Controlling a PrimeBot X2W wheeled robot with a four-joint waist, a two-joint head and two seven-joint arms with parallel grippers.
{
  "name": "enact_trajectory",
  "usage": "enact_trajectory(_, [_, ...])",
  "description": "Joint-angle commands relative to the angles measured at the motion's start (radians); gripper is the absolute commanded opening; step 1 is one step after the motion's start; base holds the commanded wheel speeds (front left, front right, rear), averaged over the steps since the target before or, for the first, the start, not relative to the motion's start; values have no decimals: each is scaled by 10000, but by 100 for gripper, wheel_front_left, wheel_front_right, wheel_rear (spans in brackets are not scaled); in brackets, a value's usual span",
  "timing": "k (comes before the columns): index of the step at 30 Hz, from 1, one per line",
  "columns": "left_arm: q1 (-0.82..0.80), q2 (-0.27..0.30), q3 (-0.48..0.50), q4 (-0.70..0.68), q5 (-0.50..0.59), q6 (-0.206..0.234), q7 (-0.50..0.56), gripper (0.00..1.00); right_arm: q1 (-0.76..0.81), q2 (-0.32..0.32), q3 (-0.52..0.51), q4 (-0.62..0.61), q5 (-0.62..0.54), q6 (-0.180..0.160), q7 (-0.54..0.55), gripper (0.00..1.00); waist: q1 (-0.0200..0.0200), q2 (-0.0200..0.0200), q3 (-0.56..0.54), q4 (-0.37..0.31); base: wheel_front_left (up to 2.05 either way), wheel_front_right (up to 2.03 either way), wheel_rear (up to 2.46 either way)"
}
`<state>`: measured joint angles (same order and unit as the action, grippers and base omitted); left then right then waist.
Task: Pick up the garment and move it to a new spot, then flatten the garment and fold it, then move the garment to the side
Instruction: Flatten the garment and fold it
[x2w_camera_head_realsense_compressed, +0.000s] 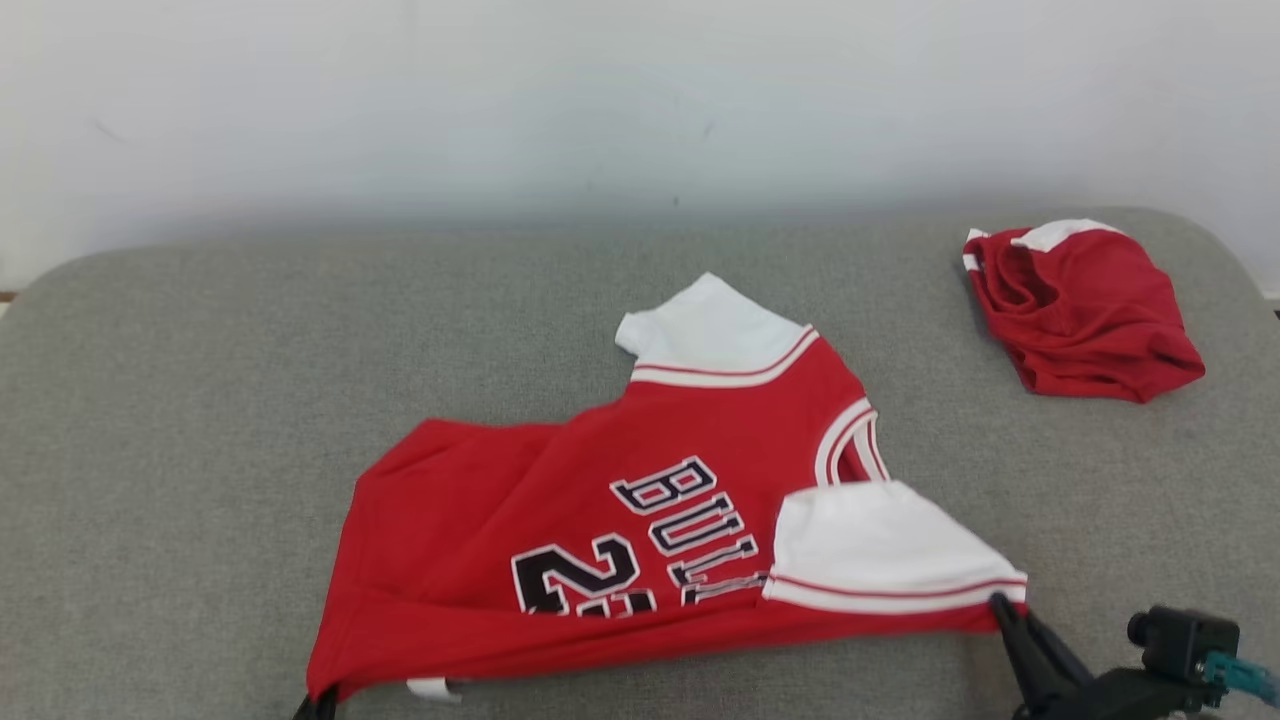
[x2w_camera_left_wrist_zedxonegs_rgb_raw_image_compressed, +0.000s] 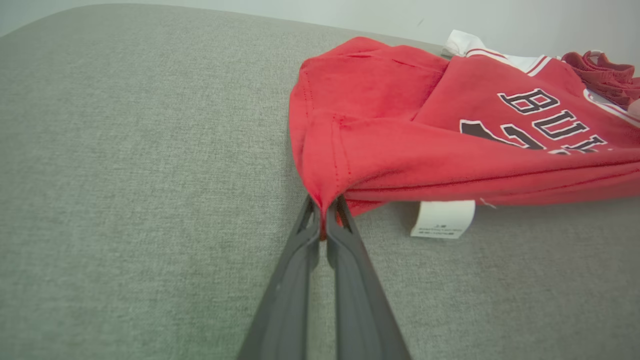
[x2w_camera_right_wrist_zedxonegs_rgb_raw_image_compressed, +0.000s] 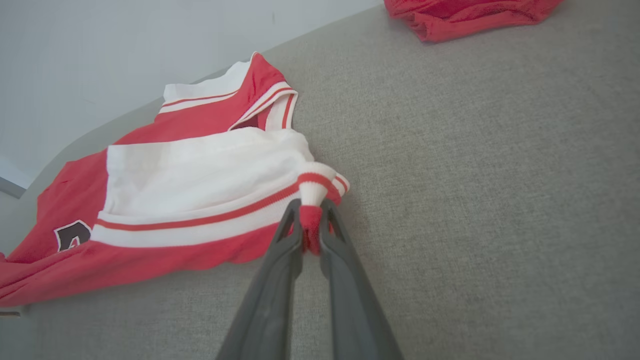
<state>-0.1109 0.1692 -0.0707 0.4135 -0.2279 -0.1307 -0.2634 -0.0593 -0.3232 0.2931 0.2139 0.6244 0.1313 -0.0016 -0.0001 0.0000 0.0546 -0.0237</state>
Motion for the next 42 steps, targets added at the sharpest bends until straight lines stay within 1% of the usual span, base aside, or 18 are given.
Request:
enact_trajectory(1, [256, 65, 140, 30, -137, 17, -11, 0, 262, 8, -147, -157, -42, -11, 135, 0, 1, 0, -209, 41, 0, 0, 0])
enact_trajectory(3, [496, -70, 198, 94, -208, 18, -13, 0, 832, 144, -356, -552, -97, -11, 708, 0, 1, 0, -281, -15, 0, 0, 0])
enact_trajectory(5, [640, -171, 220, 134, -255, 17, -13, 0, 1110, 257, -482, -737, -140, -11, 955, 0, 1, 0, -306, -54, 0, 0, 0])
enact_trajectory(8, [762, -304, 305, 171, -295, 16, -11, 0, 1336, 440, -618, -906, -299, -11, 1126, 0, 1, 0, -316, -84, 0, 0, 0])
enact_trajectory(12, [838, -394, 373, 331, -292, 16, -11, 0, 1397, 583, -738, -831, -549, -11, 1079, 0, 1, 0, -352, -83, 0, 0, 0])
enact_trajectory(13, [827, -386, 395, 358, -258, 16, -11, 35, 1377, 644, -773, -827, -624, -11, 980, 46, 1, 0, -372, -75, 0, 0, 0])
enact_trajectory(14, [804, -389, 424, 333, -199, 22, -11, 95, 1350, 698, -821, -813, -672, -11, 873, 100, 1, 0, -394, -57, 0, 0, 0])
enact_trajectory(15, [802, -416, 457, 319, -175, 21, -13, 100, 1337, 737, -851, -783, -716, -11, 781, 100, 1, 0, -411, -39, 0, 0, 0])
enact_trajectory(20, [829, -504, 612, 108, -62, 18, -13, 100, 1119, 855, -920, -761, -1004, -11, 245, 100, 1, 0, -478, 8, 0, 0, 0])
enact_trajectory(27, [1036, -699, 1016, -1153, 211, 85, -13, 100, 887, 864, -770, -981, -1377, -11, -612, 100, 1, 0, -567, 146, 0, 0, 0])
enact_trajectory(32, [1218, -863, 1388, -2448, 718, 389, -13, 100, 721, 911, -590, -1080, -1824, -11, -1300, 100, 1, 0, -634, 240, 0, 0, 0])
enact_trajectory(33, [1218, -863, 1388, -2448, 718, 389, -13, 100, 721, 911, -590, -1080, -1824, -11, -1300, 100, 1, 0, -634, 240, 0, 0, 0])
enact_trajectory(38, [1457, -997, 1563, -3284, 1136, 706, -13, 100, 742, 988, -595, -1036, -2232, -11, -1835, 100, 1, 0, -707, 387, 0, 0, 0])
enact_trajectory(42, [1668, -1095, 1663, -3630, 1076, 888, -11, 100, 866, 1169, -746, -985, -2639, -11, -2026, 100, 1, 0, -734, 468, 0, 0, 0])
